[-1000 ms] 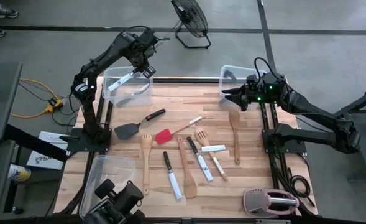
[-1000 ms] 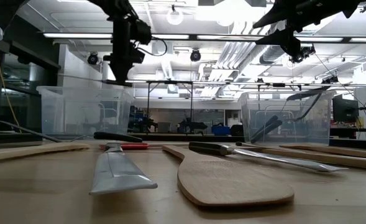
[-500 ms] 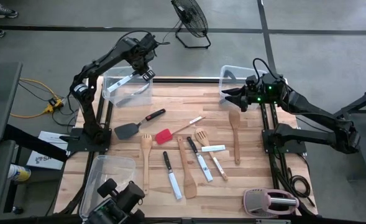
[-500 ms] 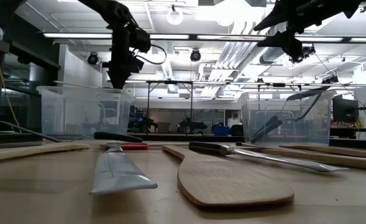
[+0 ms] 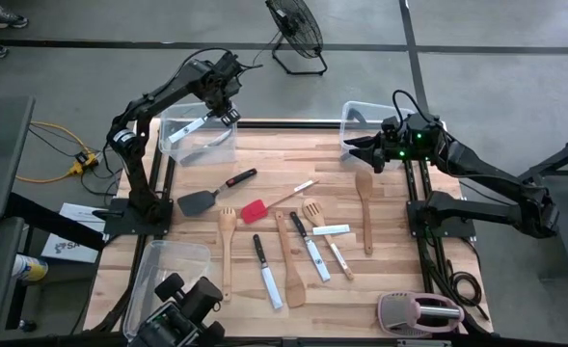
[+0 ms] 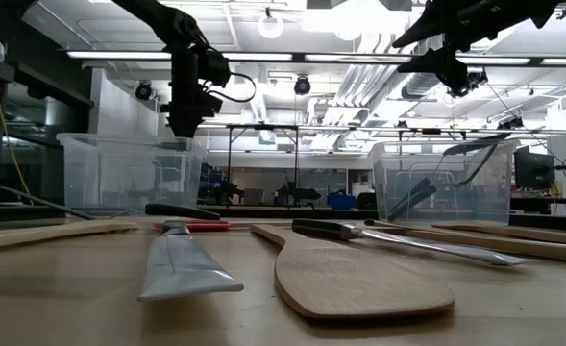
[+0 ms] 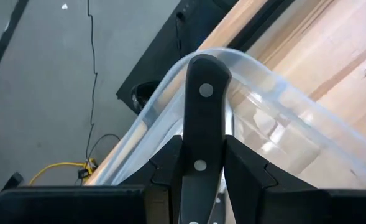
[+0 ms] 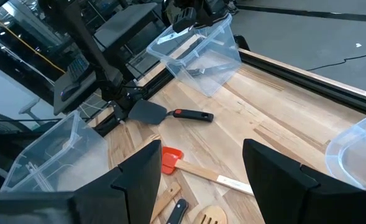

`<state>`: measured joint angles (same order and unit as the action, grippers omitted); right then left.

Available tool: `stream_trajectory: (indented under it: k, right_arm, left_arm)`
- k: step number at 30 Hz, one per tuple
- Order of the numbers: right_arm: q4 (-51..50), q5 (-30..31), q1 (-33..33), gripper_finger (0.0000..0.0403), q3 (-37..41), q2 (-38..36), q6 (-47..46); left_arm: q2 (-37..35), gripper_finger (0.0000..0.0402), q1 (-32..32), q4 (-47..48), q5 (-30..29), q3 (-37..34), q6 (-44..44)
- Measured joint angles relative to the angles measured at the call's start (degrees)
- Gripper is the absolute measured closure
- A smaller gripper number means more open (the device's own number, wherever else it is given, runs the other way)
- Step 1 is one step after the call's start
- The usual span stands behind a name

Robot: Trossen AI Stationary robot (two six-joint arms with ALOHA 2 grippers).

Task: Pick & Place Kitchen Items
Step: Put the black kitchen knife into the top left transparent bin

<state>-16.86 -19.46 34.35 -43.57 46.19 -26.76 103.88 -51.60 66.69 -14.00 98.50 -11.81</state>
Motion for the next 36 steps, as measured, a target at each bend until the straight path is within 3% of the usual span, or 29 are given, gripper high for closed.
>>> stream_trajectory:
  k: [25,36]
  right_arm:
    - [-0.03,0.01,0.00,0.0186,0.00,0.00,-0.09]
    - [-0.03,0.02,-0.61,0.0186,0.00,0.00,-0.02]
  left_arm:
    - [0.22,0.0316,-0.26,2.73,4.09,-0.05,-1.47]
    - [0.22,0.0316,-1.02,1.62,4.30,-4.73,-1.31]
